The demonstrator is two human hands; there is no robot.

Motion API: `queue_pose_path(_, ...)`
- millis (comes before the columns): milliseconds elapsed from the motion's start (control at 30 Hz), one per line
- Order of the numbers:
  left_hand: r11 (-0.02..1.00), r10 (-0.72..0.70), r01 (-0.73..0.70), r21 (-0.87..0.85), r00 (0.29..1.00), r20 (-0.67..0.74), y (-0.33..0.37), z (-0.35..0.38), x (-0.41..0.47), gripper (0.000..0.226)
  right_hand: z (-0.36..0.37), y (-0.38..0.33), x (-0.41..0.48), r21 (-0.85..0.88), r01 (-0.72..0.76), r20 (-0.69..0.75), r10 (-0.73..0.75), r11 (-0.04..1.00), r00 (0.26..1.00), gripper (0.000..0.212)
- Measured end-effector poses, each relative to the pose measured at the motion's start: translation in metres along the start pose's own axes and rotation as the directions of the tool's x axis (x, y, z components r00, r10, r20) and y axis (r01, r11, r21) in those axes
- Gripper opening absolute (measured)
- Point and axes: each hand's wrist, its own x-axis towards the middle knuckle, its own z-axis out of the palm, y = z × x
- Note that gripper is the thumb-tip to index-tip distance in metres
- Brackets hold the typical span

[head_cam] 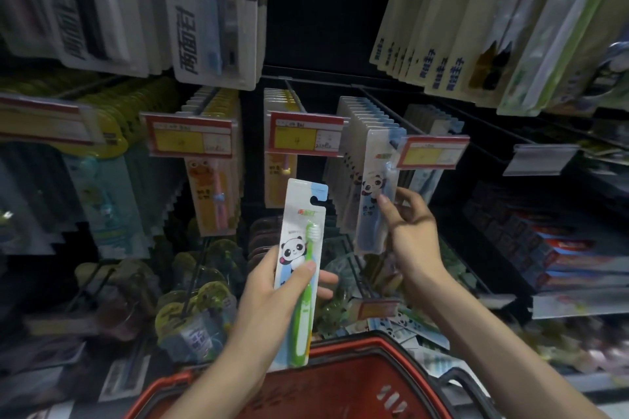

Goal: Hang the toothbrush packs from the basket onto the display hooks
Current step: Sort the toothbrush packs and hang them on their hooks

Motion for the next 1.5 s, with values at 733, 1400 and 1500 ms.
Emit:
queue_pose_path(733,0.996,0.068,-0.069,0.051,0.997,0.021,-0.010,0.007,0.005,0.019,-0.004,-0.035,-0.084,-0.002,-0.116,0.362,0.109,0.993,0.926,0.021)
queue_pose_path(1400,0.988,-0.019,0.008,0.156,0.997,0.070,-0.025,0.015,0.013,0.031,-0.008,-0.035,-0.032,0.199,-0.075,0.129,0.050,0.977,0.990,0.024)
queue_pose_path(1500,0.985,-0.033,0.016,0.174,0.995,0.091,-0.025,0.018,0.013,0.034,-0.005,-0.032,-0.024,0.197,-0.068,0.108,0.048,0.978,0.993,0.028)
